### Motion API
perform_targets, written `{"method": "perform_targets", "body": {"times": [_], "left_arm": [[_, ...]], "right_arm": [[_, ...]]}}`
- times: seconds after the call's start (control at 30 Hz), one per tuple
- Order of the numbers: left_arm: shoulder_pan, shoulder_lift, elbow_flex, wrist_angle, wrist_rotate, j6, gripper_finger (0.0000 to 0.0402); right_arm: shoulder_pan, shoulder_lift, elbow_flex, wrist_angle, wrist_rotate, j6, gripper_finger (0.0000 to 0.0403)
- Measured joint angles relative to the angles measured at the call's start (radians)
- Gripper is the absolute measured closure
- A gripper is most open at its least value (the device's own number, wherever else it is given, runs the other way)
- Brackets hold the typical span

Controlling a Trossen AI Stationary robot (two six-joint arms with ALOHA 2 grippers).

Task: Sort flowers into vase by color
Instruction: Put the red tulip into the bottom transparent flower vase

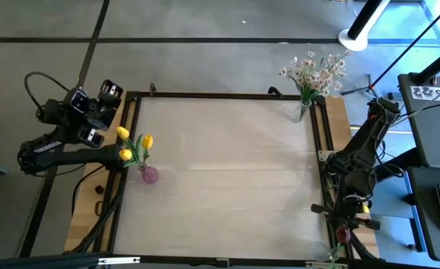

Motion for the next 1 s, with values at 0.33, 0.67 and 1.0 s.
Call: {"method": "perform_targets", "body": {"times": [0.33, 0.67, 1.0], "left_arm": [[0.0, 0.0, 0.0, 0.0, 0.01, -0.052, 0.0262], [0.0, 0.0, 0.0, -0.034, 0.005, -0.027, 0.0262], [0.0, 0.0, 0.0, -0.1, 0.01, -0.099, 0.0262]], "right_arm": [[0.0, -0.001, 0.0, -0.067, -0.011, -0.007, 0.0274], [0.0, -0.004, 0.234, -0.559, -0.049, -0.034, 0.0234], [0.0, -0.005, 0.47, -0.818, 0.065, -0.002, 0.0232]]}}
